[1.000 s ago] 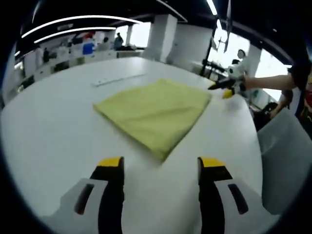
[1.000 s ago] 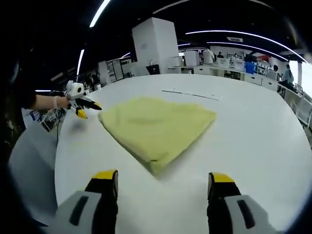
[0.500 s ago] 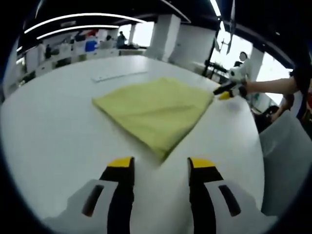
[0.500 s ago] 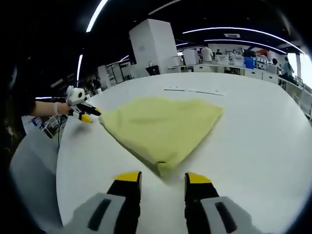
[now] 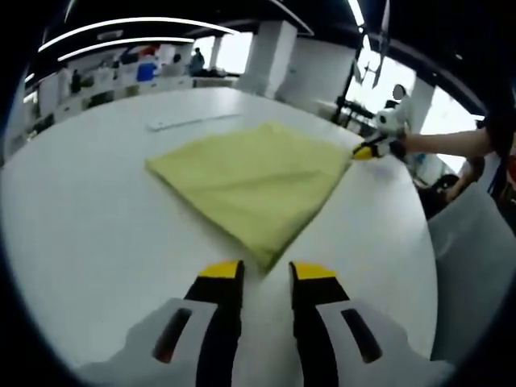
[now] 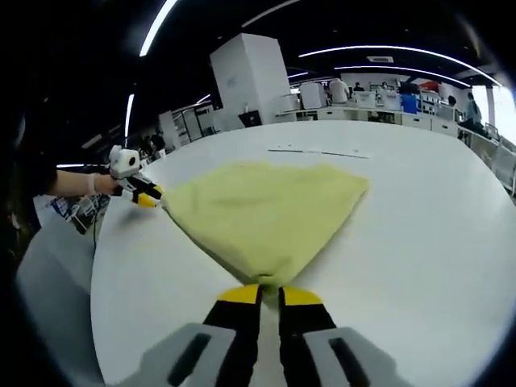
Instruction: Fold the garment on the visible template until the final outline fits inside the template.
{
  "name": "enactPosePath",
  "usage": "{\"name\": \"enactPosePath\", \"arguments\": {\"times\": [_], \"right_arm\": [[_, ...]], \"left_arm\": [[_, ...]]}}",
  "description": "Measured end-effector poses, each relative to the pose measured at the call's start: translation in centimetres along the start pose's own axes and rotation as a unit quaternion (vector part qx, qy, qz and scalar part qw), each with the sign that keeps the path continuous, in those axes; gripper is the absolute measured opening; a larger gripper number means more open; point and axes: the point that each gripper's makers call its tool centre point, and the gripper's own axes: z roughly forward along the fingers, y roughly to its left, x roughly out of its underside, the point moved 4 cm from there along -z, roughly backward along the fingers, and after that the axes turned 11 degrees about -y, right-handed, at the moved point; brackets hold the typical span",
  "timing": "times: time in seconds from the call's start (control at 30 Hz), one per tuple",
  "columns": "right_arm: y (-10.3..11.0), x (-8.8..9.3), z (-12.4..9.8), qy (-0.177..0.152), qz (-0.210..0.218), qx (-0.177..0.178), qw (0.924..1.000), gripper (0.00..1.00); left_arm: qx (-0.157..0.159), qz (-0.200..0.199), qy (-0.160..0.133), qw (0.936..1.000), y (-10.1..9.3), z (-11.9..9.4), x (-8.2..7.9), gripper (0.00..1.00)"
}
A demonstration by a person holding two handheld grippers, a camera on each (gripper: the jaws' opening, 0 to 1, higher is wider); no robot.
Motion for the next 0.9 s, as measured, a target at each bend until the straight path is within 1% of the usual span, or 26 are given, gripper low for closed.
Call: {"name": "enactPosePath", "arguments": {"times": [0.1, 0.2, 0.27, 0.37, 0.5, 0.53, 0.6, 0.67, 0.77, 0.87, 0.9], "right_arm": [[0.1, 0.1, 0.1, 0.002, 0.004, 0.0, 1.0, 0.0], [0.0, 0.0, 0.1, 0.0, 0.003, 0.002, 1.0, 0.0], [0.0, -0.1, 0.0, 0.0, 0.005, 0.002, 1.0, 0.0], [-0.1, 0.0, -0.2, 0.004, -0.004, 0.002, 1.0, 0.0], [-0.1, 0.1, -1.1, 0.007, -0.004, 0.001, 1.0, 0.0], [0.1, 0.1, -1.3, 0.007, -0.004, 0.001, 1.0, 0.0], [0.3, 0.1, -1.5, 0.007, -0.002, -0.002, 1.0, 0.0], [0.9, 0.3, -1.7, 0.008, -0.002, -0.01, 0.9999, 0.0], [2.0, 0.9, -2.2, 0.017, -0.004, -0.021, 0.9996, 0.0], [3.7, 1.5, -2.8, 0.021, 0.001, -0.036, 0.9991, 0.0], [4.1, 1.7, -3.0, 0.023, 0.003, -0.04, 0.999, 0.0]], "left_arm": [[0.001, 0.001, 0.001, 1.0, 0.1, 0.2, 0.0, 0.11], [0.0, 0.007, 0.002, 1.0, 0.2, 0.2, 0.0, 0.0], [-0.002, 0.012, 0.002, 0.9999, 0.4, 0.2, 0.1, 0.0], [0.0, 0.015, 0.002, 0.9999, 0.1, 0.0, 0.0, 0.0], [0.003, 0.012, 0.002, 0.9999, -0.3, -0.7, 0.0, 0.0], [0.006, 0.01, 0.005, 0.9999, -0.7, -0.9, 0.2, 0.0], [0.006, 0.014, 0.009, 0.9998, -0.6, -1.2, 0.6, 0.0], [0.006, 0.006, 0.01, 0.9999, -1.1, -1.4, 0.7, 0.0], [0.008, 0.003, 0.013, 0.9999, -1.8, -2.1, 1.3, 0.0], [0.006, -0.005, 0.018, 0.9998, -2.8, -2.9, 2.0, 0.0], [0.004, 0.001, 0.024, 0.9997, -3.0, -3.4, 2.3, 0.0]]}}
